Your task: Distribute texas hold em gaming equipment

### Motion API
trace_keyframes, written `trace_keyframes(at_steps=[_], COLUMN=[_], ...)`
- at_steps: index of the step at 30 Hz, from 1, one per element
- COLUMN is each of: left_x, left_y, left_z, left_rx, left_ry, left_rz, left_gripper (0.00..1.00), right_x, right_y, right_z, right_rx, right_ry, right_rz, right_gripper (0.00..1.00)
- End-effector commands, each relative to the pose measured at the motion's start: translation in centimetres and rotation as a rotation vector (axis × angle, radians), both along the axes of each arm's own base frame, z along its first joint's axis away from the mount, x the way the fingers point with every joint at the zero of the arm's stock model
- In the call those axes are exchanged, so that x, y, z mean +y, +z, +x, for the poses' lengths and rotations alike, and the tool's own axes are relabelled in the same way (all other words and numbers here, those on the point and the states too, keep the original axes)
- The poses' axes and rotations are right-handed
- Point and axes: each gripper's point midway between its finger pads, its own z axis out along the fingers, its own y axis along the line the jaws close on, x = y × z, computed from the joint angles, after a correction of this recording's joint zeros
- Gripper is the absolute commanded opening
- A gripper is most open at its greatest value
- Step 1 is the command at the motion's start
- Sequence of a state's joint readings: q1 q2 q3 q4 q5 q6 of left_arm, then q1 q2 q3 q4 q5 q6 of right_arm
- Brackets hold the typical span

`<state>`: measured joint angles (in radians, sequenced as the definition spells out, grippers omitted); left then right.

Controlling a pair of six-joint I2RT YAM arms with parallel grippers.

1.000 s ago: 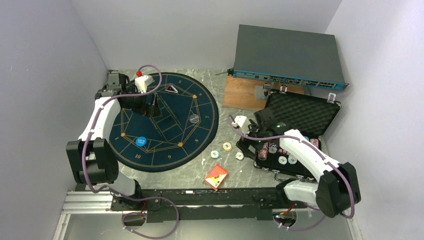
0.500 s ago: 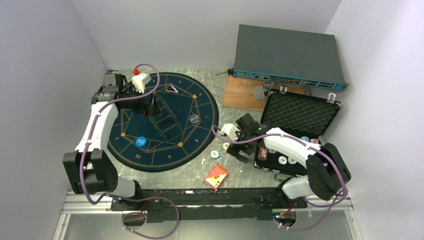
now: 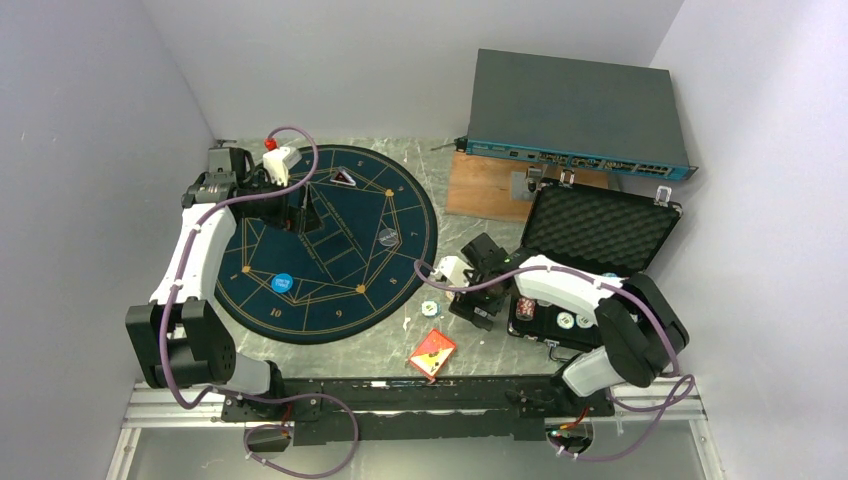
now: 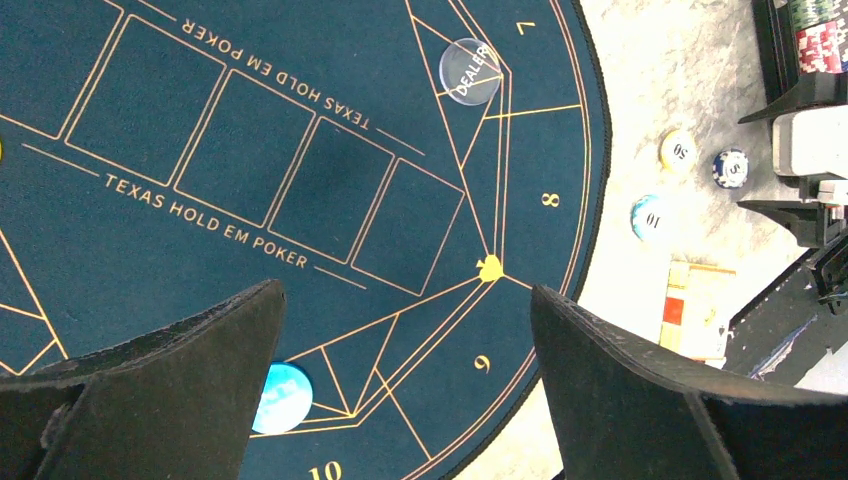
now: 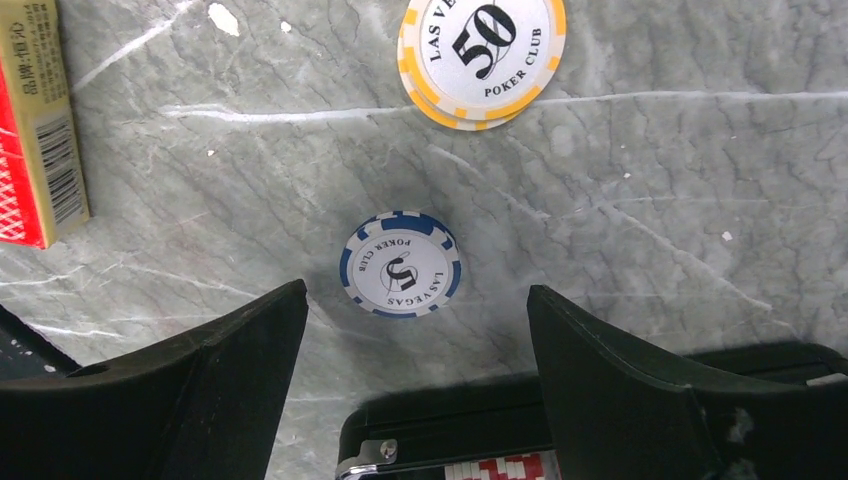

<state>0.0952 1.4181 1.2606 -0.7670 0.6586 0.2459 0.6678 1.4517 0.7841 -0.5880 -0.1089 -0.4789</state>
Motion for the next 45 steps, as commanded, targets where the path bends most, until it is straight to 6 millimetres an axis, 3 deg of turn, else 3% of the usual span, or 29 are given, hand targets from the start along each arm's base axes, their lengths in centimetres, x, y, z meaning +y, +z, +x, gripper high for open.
trace_keyframes(at_steps=[1,7,20,28,34,41,45], left_x=[-0.4,-0.2,0.6,0.8,1.1,1.6,2.3], left_y=[0.9,0.6,-0.3,-0.2,-0.3,-0.4,-0.1], left_z=[0.4,0.5,0.6,0.7,0.8,0.8,1.1], left_rx=[-0.031,-0.022,0.005,0.007,0.011,0.040,0.047], left_ry=[-0.019,-0.020,-0.010,-0.009,-0.002,0.008,0.027], left_rz=[-0.034,-0.019,-0.022,-0.029,-0.034,-0.083,-0.116], left_gripper=[0.98,0.98,0.98,0.97,0.97,0.97,0.96], right_x=[0.5,0.5,0.9,0.7,1.8,3.3,5.2], right_y=[-0.4,-1.2,-2.5,-2.5,0.3,3.5,5.5], right_z=[0.1,-0.2,-1.0,-1.2,-0.2,1.3,2.9], right_rx=[0.005,0.037,0.096,0.118,0.053,0.000,-0.027], right_ry=[0.010,0.020,0.056,0.060,0.057,0.068,0.078], right_rz=[0.006,-0.009,-0.036,-0.054,0.012,0.066,0.110], right_gripper=[0.82,0.70,0.55,0.21,0.00,0.00,0.00])
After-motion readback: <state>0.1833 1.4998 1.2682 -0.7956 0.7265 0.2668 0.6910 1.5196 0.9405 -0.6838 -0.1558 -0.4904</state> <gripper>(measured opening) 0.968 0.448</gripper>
